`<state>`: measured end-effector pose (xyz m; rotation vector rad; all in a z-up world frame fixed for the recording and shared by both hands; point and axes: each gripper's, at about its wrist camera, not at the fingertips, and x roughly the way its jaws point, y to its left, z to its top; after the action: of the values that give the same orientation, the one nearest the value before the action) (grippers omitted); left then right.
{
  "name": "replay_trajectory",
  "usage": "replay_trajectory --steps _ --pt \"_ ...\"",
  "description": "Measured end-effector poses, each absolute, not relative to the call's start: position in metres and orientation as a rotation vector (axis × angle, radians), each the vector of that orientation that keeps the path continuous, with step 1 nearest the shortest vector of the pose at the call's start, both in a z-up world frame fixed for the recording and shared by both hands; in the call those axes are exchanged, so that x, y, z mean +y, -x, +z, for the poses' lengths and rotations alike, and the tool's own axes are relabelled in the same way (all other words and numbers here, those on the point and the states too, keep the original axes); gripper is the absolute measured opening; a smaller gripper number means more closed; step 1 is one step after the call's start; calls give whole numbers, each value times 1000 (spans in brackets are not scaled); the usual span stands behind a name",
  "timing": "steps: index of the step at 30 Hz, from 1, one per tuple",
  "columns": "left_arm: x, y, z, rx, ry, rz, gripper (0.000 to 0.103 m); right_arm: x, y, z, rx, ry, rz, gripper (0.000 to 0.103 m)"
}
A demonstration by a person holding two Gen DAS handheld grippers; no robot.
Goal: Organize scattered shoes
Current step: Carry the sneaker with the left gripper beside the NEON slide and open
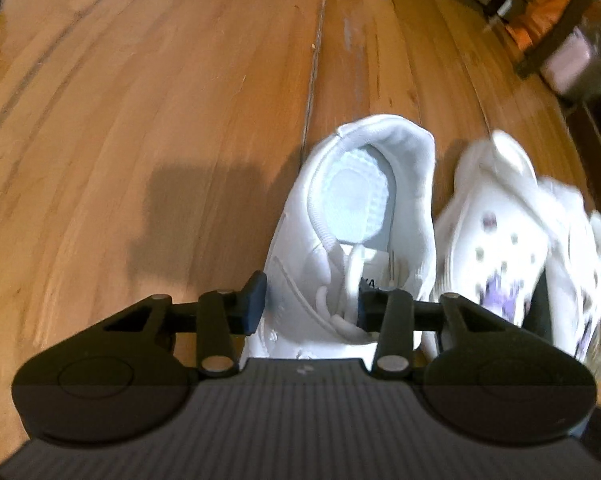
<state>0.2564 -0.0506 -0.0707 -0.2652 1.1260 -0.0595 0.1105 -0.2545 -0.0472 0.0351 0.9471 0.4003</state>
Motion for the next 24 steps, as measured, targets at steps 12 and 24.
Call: replay_trajectory --steps 12,24 --pt "-83 -164 -53 1088 206 -190 40 -310 -37 -27 945 -218 383 71" --pt "-108 -100 -54 1113 142 -269 41 -309 -8 -34 972 -150 374 71"
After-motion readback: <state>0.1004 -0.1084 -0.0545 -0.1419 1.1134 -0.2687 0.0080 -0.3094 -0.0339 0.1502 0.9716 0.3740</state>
